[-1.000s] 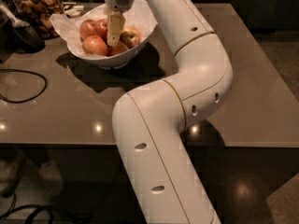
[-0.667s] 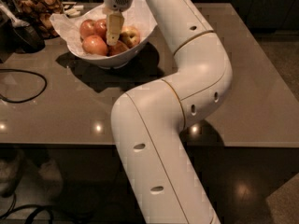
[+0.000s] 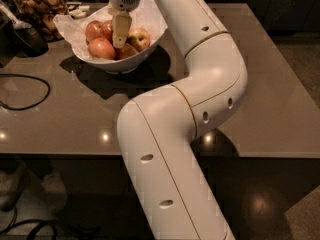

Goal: Pick apple from white bowl

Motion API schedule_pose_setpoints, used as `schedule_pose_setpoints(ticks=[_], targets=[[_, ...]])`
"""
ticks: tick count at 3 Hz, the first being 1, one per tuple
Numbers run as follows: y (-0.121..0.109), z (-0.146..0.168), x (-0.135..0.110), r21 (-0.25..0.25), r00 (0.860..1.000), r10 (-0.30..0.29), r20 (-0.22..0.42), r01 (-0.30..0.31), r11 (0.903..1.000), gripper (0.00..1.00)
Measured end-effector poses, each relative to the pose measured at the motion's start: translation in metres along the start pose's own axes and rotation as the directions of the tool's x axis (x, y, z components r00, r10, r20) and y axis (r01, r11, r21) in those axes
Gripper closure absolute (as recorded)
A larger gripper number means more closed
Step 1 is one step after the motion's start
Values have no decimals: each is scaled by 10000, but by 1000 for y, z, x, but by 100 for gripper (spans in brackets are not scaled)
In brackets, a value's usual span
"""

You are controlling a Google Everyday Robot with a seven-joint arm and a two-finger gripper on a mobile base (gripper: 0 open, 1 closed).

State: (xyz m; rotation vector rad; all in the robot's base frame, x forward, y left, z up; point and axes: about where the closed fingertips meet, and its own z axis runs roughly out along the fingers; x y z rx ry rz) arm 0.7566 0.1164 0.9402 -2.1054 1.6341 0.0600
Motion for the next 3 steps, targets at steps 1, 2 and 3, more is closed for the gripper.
schedule_pose_setpoints(ticks=[1, 2, 3], targets=[[-1, -5, -3, 96, 9999, -117, -54, 117, 9999, 30], [-4, -11, -5, 243, 9996, -235, -180, 239, 9994, 30], [-5, -16, -8, 331, 9990, -347, -277, 356, 9988, 30]])
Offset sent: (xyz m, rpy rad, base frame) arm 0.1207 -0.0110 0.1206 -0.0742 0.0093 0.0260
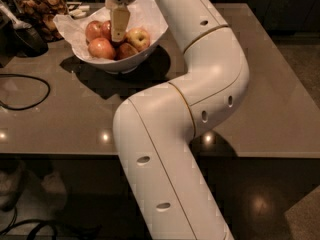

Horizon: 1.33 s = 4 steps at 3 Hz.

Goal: Pick apple from white bowl

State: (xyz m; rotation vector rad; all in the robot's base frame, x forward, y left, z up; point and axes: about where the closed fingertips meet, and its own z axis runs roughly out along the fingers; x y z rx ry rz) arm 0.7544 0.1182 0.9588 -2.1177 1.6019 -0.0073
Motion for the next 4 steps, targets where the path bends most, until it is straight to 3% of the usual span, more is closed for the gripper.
schedule_pose_setpoints(ticks=[4], targets=[[1, 16, -4, -239, 9994, -343, -108, 340, 9991, 29]])
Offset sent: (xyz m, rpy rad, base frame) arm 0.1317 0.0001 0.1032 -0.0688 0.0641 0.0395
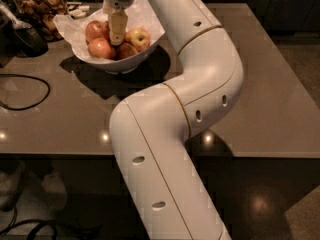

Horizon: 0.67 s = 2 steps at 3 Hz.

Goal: Pick apple from white bowl

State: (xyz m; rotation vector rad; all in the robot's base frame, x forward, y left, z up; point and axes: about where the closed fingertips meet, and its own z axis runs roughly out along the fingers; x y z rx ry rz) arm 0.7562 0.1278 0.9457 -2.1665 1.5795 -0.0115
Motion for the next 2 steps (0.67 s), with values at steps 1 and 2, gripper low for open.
schedule_pose_setpoints(ticks=[1, 2], targets=[[1, 6, 2, -104, 10000, -74, -17, 74, 9999, 31], [3, 13, 9, -193, 10000, -55, 63, 56, 9998, 49]])
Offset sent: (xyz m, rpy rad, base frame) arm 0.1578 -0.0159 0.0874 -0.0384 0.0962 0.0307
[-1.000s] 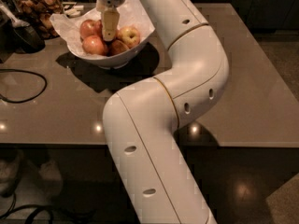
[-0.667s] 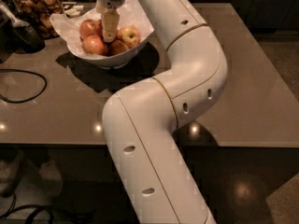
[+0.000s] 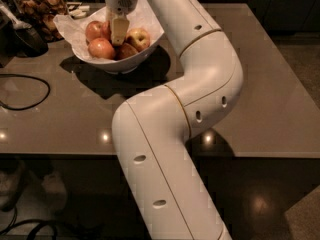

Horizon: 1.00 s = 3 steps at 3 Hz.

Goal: Pick apple from white bowl

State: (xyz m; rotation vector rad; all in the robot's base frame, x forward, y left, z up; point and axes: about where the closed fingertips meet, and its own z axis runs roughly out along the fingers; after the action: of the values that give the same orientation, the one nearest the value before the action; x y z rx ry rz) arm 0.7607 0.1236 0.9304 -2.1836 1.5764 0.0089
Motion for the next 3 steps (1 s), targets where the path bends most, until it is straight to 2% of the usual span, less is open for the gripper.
schedule_pose_setpoints(ticks=[2, 3], targets=[[0, 0, 0, -2, 10000, 1, 2, -1, 10000, 96], [0, 0, 0, -2, 10000, 1, 2, -1, 10000, 100]])
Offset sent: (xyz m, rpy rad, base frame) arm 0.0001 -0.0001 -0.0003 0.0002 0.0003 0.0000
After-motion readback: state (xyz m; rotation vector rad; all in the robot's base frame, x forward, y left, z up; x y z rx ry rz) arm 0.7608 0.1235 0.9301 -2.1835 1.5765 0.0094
